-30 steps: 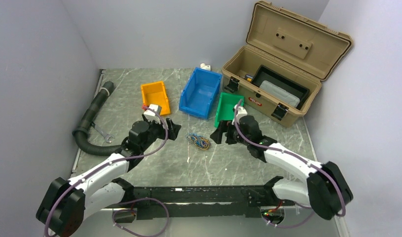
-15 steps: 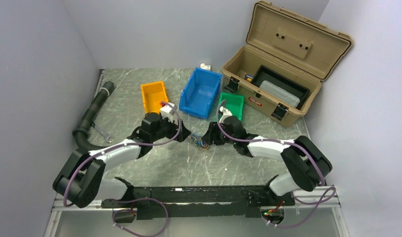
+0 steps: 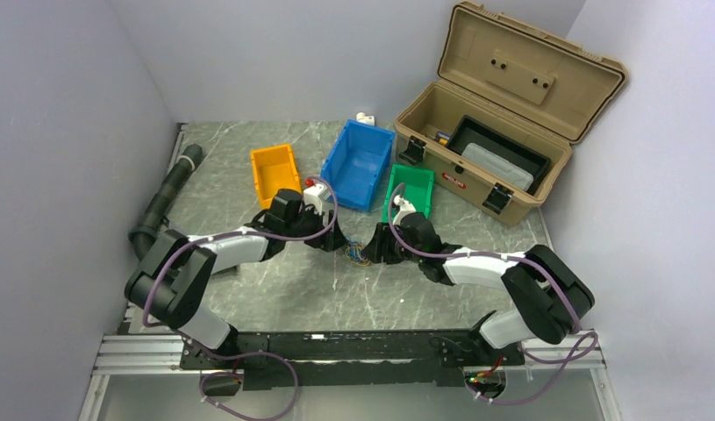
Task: Untangle the cables
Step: Untie the cable.
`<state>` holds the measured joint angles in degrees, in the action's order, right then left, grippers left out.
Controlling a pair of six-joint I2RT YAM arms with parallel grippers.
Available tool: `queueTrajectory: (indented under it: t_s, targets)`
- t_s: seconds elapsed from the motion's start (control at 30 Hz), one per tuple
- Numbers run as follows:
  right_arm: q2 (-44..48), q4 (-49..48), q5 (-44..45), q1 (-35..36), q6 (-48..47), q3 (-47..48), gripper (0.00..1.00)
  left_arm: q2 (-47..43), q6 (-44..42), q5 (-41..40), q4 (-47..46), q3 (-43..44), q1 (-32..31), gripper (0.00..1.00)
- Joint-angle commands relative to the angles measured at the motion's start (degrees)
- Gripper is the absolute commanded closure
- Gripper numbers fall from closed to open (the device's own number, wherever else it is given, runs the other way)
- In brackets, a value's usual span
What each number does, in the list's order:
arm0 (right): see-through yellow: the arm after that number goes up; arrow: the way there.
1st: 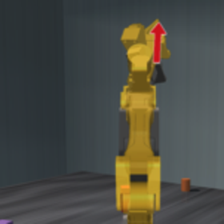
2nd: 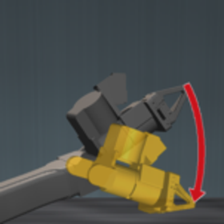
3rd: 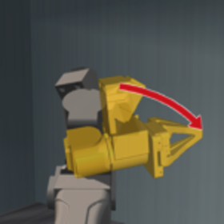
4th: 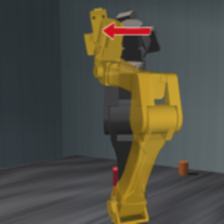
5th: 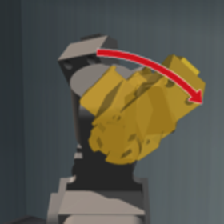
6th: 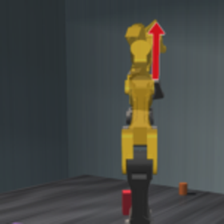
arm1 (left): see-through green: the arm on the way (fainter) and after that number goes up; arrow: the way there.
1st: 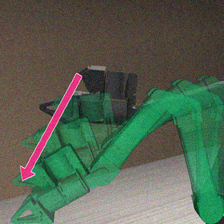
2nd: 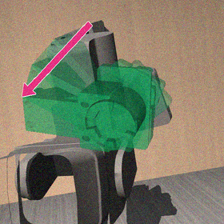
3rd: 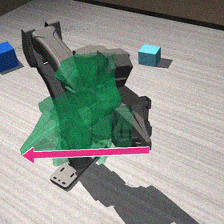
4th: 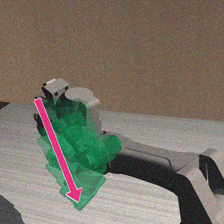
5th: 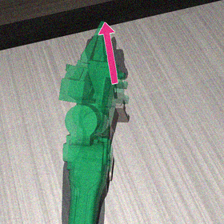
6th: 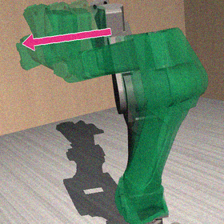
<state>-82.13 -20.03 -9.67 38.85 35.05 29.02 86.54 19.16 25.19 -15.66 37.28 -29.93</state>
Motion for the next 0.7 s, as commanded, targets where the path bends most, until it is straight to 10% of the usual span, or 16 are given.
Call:
queueTrajectory:
  t_s: [0.0,0.33,0.43,0.53,0.67]
  targets:
    - [0.71,-4.09,-1.15,0.56,1.15,-1.43,0.49,3.85,-0.3,4.65,3.24,4.22,0.03,0.24]
    - [-1.76,-4.87,-1.99,1.35,1.08,0.19,0.79,8.53,0.26,8.3,4.36,7.1,-0.06,0.36]
    - [-1.21,-3.62,-1.75,1.43,1.11,1.05,1.0,8.46,-0.9,8.98,5.44,7.97,-0.09,0.64]
    - [0.47,0.58,1.78,1.4,1.52,1.86,1.0,5.6,-1.88,5.68,5.79,6.81,0.02,1.0]
    - [4.52,6.53,9.18,1.43,3.39,1.8,1.0,1.26,-1.98,-1.26,6.04,4.42,0.5,1.0]
